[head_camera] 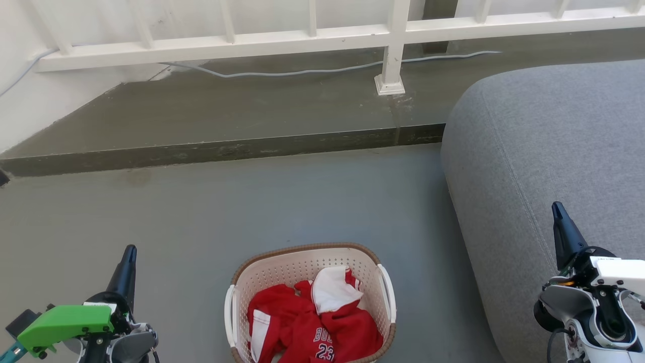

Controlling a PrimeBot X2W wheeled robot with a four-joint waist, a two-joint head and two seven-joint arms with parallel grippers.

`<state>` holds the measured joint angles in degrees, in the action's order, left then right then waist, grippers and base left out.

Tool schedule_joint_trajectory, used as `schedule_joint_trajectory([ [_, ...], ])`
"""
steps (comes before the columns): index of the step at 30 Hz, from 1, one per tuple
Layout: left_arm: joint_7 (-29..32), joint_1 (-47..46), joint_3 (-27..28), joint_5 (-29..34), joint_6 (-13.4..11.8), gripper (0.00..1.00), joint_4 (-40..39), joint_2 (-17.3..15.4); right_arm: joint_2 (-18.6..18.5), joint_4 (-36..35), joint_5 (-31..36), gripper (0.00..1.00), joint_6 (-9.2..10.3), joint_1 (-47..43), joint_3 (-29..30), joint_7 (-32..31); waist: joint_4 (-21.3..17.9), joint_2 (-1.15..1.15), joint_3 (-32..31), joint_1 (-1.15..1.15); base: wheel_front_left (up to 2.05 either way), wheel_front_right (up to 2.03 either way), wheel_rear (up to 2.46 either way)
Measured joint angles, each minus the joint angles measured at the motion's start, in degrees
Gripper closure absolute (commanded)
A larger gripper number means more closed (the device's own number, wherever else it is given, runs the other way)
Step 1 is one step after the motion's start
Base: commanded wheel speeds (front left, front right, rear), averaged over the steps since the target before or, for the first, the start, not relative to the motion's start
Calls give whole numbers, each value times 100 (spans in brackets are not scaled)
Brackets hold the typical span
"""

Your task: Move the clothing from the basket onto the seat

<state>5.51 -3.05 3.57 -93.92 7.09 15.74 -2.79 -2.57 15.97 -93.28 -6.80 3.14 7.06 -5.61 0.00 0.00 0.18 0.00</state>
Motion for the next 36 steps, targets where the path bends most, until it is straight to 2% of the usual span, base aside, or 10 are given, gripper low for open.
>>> schedule_joint_trajectory([
  [24,0,16,-2,-2,-2,100,48,12,16,45,-2,100,10,-19,0,1,0,0,0,0,0,0,0],
  [25,0,60,-10,-2,-4,0,104,32,47,110,-2,0,29,-55,-2,1,0,0,0,0,0,0,0],
  [29,-3,294,-31,-2,-5,0,298,149,165,320,-2,0,33,-284,-32,12,1,0,0,0,0,0,0],
  [36,-149,294,-81,123,-5,0,194,152,163,305,151,0,33,-280,-169,147,1,0,0,0,0,0,0],
])
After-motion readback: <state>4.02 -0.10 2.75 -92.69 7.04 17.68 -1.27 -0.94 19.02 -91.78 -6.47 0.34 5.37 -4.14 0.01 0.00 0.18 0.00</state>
